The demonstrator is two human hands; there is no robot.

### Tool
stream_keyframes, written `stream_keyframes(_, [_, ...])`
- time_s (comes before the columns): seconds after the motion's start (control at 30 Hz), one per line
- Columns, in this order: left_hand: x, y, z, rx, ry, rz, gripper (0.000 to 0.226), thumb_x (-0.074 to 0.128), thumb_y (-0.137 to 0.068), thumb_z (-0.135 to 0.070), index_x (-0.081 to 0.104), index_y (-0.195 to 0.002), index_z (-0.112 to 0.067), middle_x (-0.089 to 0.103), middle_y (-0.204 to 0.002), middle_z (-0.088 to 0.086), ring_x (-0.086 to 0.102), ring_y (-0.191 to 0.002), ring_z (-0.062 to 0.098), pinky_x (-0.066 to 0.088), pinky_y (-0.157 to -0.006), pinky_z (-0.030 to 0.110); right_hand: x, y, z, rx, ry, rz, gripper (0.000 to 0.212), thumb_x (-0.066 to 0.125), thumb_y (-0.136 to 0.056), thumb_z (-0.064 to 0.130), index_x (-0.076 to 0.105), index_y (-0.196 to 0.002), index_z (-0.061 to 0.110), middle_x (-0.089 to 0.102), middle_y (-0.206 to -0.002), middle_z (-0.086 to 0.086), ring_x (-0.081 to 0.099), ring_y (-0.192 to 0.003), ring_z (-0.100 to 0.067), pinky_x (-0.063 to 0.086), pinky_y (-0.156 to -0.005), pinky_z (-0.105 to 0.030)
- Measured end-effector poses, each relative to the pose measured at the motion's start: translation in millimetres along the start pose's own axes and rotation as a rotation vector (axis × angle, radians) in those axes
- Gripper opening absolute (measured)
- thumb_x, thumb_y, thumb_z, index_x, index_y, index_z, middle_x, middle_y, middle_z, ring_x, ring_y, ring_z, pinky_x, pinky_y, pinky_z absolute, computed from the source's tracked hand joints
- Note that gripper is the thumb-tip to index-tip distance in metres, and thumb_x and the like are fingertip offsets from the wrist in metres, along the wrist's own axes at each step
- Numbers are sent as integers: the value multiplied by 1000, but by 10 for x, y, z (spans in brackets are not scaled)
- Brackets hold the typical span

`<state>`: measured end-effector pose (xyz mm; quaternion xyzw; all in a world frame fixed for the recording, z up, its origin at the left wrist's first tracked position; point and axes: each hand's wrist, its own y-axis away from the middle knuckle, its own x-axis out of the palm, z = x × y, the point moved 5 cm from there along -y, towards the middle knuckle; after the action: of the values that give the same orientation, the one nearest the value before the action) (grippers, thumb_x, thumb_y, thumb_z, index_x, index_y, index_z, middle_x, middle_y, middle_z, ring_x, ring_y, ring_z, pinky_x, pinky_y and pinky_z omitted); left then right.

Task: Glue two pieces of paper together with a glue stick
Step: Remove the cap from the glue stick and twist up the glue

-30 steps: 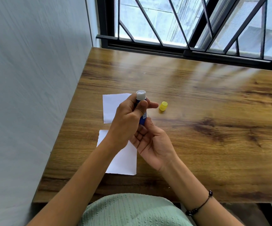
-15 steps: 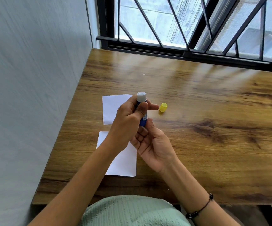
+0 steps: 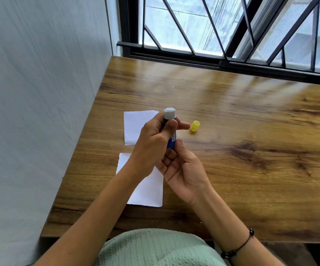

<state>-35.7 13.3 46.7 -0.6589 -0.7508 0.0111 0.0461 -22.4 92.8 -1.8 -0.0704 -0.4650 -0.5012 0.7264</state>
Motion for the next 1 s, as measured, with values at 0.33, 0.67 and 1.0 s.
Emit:
stream_keyframes(0.33, [-21, 6, 9, -38, -17, -14, 17, 39, -96, -19, 55, -89, -16, 71, -97, 0, 66, -90, 23, 51, -92, 47, -9, -21, -4, -25, 49, 24, 26, 54, -79, 22, 62, -97, 7, 71, -76, -9, 68, -71, -17, 57, -69, -28])
stream_keyframes(0.67, [-22, 20, 209, -200, 145, -3, 20, 48, -92, -20, 60, -104, -10, 66, -92, 6, 63, -79, 9, 54, -71, 14, 19, -161, 109, -127, -104, -65, 22, 61, -73, 23, 64, -90, 9, 64, -68, -3, 62, -57, -10, 54, -56, -22])
stream_keyframes(1.0, [-433, -261, 100, 26, -888, -131, 38, 52, -90, -8, 50, -127, -15, 55, -133, 3, 49, -120, 17, 35, -95, 20, 219, -622, 761, -452, 283, -181, 16, 50, -92, 22, 47, -90, 7, 54, -72, -6, 50, -55, -13, 46, -49, -27])
